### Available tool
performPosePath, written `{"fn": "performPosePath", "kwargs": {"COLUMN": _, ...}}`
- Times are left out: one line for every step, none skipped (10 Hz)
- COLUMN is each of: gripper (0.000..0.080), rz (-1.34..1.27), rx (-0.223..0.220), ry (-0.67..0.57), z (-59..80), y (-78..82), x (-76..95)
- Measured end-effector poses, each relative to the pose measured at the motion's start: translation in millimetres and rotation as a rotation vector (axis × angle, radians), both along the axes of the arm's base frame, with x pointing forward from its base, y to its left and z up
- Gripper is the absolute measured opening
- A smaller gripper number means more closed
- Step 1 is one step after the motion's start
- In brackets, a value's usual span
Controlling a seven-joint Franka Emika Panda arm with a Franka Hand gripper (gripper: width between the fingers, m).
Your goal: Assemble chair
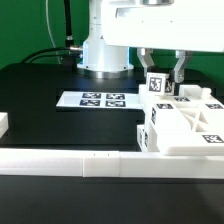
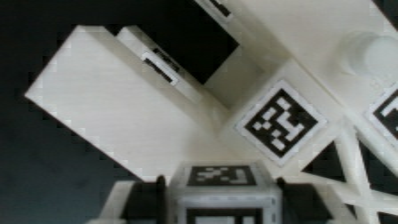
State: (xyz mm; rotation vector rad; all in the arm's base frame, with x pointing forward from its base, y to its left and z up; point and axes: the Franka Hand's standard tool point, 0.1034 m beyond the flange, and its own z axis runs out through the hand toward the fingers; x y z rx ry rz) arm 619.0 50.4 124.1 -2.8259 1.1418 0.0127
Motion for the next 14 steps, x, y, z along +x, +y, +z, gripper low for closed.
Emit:
{"fn": "performPosePath", "kwargs": {"gripper": 0.0514, "rz": 0.044, "rx": -0.008, "ry": -0.003, "z": -0.1, "y": -0.4, "x": -0.2}}
{"fn": "performPosePath", "kwargs": {"gripper": 0.0514, "rz": 0.094, "rx": -0.023, "ry": -0.004, "z": -0.2, "y": -0.5, "x": -0.5}}
{"fn": "performPosePath", "kwargs": {"gripper": 0.0606, "rz": 0.177, "rx": -0.036, "ry": -0.009, "z": 1.0, "y": -0.5, "x": 0.4}}
{"fn": "performPosePath", "kwargs": {"gripper": 0.0641, "rz": 0.293, "rx": -0.044, "ry": -0.019, "z": 1.3, "y": -1.1, "x": 0.9}}
{"fn": "performPosePath", "kwargs": {"gripper": 0.0641, "rz": 0.341, "rx": -0.046, "ry": -0.022, "z": 1.1, "y": -1.7, "x": 0.9}}
{"fn": "performPosePath", "kwargs": {"gripper": 0.0647, "rz": 0.391, "rx": -0.048, "ry": -0.025, "z": 1.1, "y": -2.0, "x": 0.9}}
{"fn": "performPosePath", "kwargs": {"gripper": 0.0647, "rz": 0.480, "rx": -0.050, "ry": -0.031, "z": 1.1, "y": -2.5, "x": 0.9}}
{"fn": "performPosePath", "kwargs": {"gripper": 0.0649, "rz": 0.549, "rx": -0.051, "ry": -0.036, "z": 1.1, "y": -2.7, "x": 0.9}}
{"fn": "performPosePath", "kwargs": {"gripper": 0.0649, "rz": 0.639, "rx": -0.053, "ry": -0.041, "z": 1.4, "y": -3.1, "x": 0.9}}
{"fn": "performPosePath", "kwargs": {"gripper": 0.0649, "rz": 0.766, "rx": -0.067, "ry": -0.047, "z": 2.4, "y": -1.8, "x": 2.1}}
{"fn": "performPosePath", "kwargs": {"gripper": 0.0649, "rz": 0.865, "rx": -0.069, "ry": -0.056, "z": 3.2, "y": 0.0, "x": 3.0}}
{"fn": "performPosePath", "kwargs": {"gripper": 0.0649, "rz": 0.953, "rx": -0.069, "ry": -0.064, "z": 3.8, "y": -1.5, "x": 4.0}}
{"fn": "performPosePath", "kwargs": {"gripper": 0.0649, "rz": 0.991, "rx": -0.071, "ry": -0.067, "z": 3.9, "y": -4.9, "x": 4.3}}
{"fn": "performPosePath", "kwargs": {"gripper": 0.0649, "rz": 1.053, "rx": -0.076, "ry": -0.068, "z": 3.7, "y": -6.0, "x": 4.2}}
